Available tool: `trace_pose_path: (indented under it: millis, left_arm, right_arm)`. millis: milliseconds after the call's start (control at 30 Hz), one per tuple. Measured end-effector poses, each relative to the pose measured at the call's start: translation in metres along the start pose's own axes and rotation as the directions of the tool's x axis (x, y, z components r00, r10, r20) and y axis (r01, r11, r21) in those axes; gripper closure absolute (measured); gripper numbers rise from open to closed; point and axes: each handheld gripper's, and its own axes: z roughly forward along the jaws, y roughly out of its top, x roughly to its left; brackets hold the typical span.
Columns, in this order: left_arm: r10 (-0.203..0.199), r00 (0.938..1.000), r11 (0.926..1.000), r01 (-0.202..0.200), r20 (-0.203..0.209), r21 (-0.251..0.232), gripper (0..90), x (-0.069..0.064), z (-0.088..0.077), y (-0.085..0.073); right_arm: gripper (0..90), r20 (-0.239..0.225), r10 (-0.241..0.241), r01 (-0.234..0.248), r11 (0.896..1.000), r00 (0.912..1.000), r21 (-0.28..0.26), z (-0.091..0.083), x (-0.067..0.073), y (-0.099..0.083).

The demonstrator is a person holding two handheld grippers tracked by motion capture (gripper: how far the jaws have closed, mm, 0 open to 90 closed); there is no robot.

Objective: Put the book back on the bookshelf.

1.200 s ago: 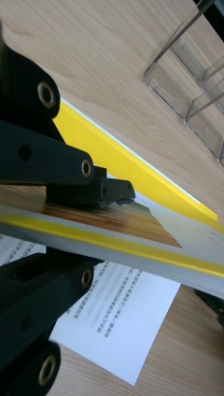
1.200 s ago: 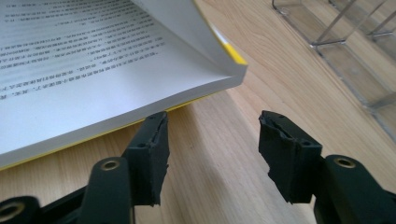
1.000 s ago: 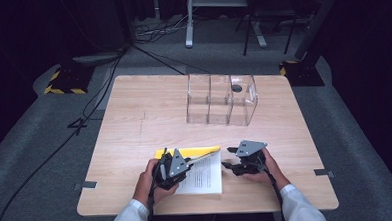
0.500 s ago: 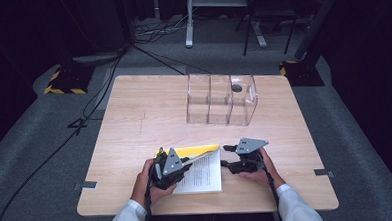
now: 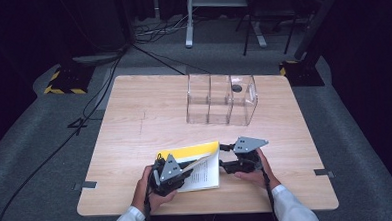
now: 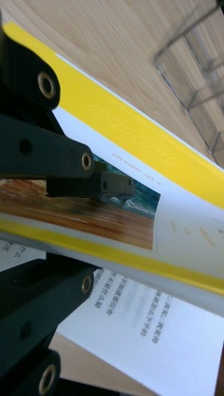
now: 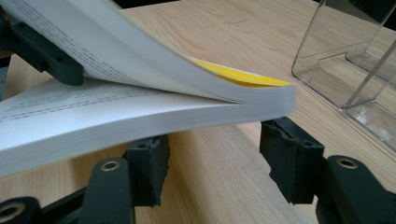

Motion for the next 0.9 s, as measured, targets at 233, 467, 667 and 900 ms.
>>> trace_pose_path:
  millis: [233,467,667,900]
  left_arm:
    - [0.012,0.9981,0.9983,-0.008,0.061,-0.058,72.9,-0.003,0.017,0.023]
    - [0.027,0.9962,0.9925,-0.017,0.083,-0.121,72.1,-0.006,0.028,0.043]
    - [0.019,0.9961,0.9887,-0.006,0.086,-0.149,71.9,-0.003,0.025,0.045]
    - [0.018,0.9968,0.9854,-0.005,0.077,-0.17,70.7,0.0,0.01,0.036]
  right_arm:
    - [45.2,0.057,0.021,-0.019,0.999,0.9982,-0.039,-0.021,-0.009,0.005]
    - [46.8,0.13,0.028,-0.014,0.995,0.9911,-0.103,-0.053,-0.016,0.013]
    - [49.6,0.13,0.03,-0.01,0.989,0.9911,-0.148,-0.065,-0.013,0.022]
    - [49.6,0.109,0.009,0.01,0.985,0.994,-0.172,-0.059,-0.004,0.034]
